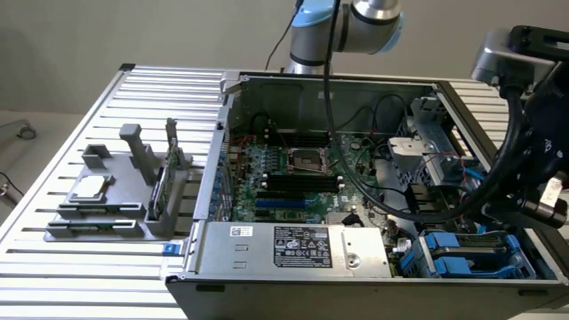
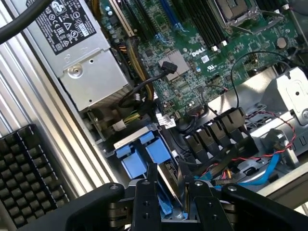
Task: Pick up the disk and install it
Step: 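Insert the first disk wire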
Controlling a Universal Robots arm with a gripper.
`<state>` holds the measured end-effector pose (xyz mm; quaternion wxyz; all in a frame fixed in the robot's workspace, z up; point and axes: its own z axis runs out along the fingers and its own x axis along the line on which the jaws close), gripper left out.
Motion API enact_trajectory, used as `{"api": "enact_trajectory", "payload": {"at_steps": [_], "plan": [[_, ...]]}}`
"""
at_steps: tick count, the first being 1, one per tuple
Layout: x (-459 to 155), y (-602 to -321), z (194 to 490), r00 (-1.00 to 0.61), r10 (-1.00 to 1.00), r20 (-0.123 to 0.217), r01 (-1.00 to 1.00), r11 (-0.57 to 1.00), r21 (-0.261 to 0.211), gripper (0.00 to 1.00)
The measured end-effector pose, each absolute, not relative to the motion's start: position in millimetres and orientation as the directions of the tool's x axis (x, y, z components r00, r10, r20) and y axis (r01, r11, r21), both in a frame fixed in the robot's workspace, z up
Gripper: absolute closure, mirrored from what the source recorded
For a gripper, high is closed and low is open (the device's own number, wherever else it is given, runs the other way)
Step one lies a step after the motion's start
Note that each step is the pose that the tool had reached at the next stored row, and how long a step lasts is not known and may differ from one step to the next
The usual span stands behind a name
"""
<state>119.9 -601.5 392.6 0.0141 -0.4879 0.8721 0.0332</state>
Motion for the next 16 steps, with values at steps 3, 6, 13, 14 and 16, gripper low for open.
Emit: {"api": "enact_trajectory", "payload": {"at_steps": [3, 6, 13, 14, 16], "plan": [[119.9, -601.5, 389.7, -0.569, -0.820, -0.057, -0.822, 0.567, 0.044, 0.69], [119.9, -601.5, 386.9, -0.612, -0.788, -0.057, -0.791, 0.611, 0.044, 0.69], [119.9, -601.5, 380.0, -0.709, -0.703, -0.057, -0.706, 0.707, 0.044, 0.69], [119.9, -601.5, 379.1, -0.721, -0.691, -0.057, -0.693, 0.720, 0.044, 0.69], [119.9, -601.5, 377.3, -0.745, -0.664, -0.057, -0.667, 0.744, 0.044, 0.69]]}}
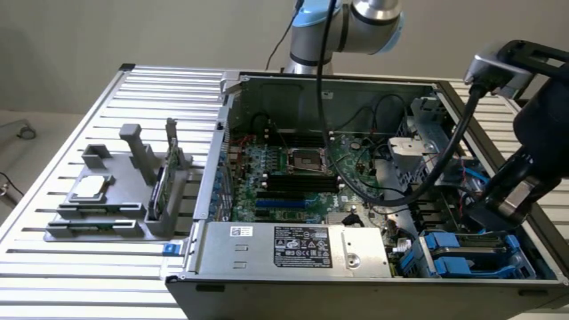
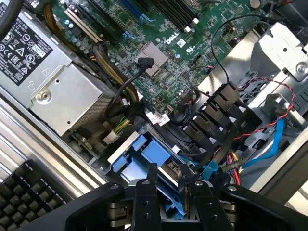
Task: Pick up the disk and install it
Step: 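Insert the first disk wire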
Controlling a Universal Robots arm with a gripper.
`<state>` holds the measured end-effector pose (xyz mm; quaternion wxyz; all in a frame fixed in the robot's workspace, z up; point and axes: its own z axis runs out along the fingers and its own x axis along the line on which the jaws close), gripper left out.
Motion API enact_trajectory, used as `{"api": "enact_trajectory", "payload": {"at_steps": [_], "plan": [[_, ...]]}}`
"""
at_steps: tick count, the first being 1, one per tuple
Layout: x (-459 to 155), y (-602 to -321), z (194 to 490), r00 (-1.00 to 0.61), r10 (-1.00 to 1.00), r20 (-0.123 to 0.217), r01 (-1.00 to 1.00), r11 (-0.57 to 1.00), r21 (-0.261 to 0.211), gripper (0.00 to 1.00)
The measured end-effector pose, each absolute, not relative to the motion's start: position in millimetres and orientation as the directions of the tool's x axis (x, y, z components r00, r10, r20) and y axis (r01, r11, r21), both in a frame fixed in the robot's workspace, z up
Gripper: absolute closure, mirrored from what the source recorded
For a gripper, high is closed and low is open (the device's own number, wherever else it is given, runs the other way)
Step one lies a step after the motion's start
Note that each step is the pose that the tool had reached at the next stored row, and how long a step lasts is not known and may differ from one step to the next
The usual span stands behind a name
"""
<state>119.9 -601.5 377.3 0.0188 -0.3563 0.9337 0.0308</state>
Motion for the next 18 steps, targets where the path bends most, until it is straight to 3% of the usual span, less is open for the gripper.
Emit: {"api": "enact_trajectory", "payload": {"at_steps": [18], "plan": [[119.9, -601.5, 366.9, -0.919, -0.390, -0.057, -0.393, 0.919, 0.044, 0.69]]}}
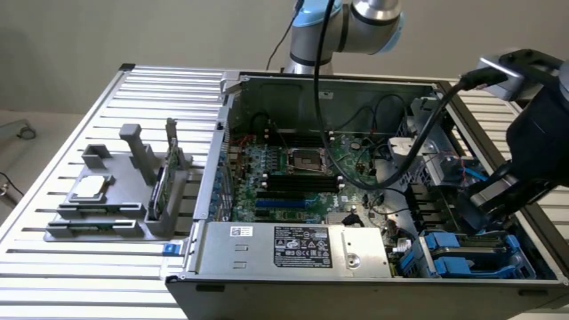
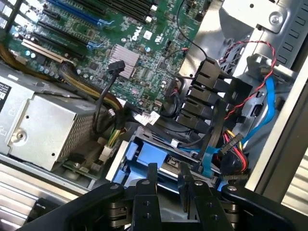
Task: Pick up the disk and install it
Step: 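Insert the first disk wire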
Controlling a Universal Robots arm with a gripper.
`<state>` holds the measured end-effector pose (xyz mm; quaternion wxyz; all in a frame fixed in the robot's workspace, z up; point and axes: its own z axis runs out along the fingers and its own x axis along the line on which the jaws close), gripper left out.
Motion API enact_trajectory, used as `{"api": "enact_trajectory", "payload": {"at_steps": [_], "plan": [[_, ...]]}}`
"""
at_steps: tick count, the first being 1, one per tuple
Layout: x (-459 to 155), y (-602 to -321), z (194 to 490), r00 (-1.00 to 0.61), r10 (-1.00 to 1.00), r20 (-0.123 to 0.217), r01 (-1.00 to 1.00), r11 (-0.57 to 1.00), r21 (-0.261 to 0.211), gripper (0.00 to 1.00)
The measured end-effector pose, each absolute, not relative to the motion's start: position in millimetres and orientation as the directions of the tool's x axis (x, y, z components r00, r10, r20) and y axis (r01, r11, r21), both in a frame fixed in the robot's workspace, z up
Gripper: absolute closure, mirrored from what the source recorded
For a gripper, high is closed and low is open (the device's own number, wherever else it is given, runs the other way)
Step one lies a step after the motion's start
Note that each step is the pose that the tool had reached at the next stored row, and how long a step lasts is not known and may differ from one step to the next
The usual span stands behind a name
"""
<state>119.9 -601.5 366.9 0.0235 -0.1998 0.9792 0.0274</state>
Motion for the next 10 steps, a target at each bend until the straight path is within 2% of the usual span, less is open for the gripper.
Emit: {"api": "enact_trajectory", "payload": {"at_steps": [10], "plan": [[119.9, -601.5, 362.7, -0.974, -0.217, -0.057, -0.220, 0.975, 0.044, 0.69]]}}
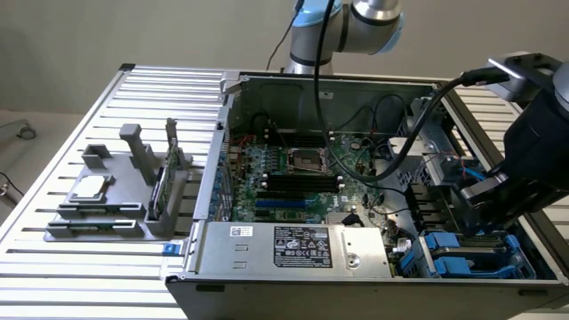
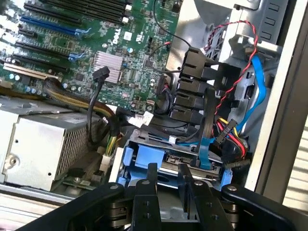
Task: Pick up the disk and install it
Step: 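Insert the first disk wire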
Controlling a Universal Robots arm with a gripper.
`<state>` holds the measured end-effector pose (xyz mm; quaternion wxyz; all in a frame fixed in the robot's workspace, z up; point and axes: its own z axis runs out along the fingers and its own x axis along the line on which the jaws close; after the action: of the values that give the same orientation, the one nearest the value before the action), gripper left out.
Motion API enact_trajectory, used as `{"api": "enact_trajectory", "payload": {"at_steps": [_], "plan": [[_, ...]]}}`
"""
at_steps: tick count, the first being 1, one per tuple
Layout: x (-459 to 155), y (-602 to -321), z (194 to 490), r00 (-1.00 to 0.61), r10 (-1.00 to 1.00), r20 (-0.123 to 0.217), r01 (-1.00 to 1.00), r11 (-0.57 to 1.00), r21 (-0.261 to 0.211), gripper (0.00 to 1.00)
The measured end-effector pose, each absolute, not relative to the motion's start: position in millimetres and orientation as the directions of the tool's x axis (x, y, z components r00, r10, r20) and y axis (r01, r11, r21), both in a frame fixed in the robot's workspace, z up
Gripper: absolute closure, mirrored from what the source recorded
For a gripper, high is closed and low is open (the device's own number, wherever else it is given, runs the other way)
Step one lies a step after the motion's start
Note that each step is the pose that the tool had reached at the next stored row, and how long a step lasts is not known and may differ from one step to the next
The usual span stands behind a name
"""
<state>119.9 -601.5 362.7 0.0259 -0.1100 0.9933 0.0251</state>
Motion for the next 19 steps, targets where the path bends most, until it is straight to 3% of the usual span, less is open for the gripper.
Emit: {"api": "enact_trajectory", "payload": {"at_steps": [19], "plan": [[119.9, -601.5, 356.1, -0.991, 0.121, -0.057, 0.119, 0.992, 0.044, 0.69]]}}
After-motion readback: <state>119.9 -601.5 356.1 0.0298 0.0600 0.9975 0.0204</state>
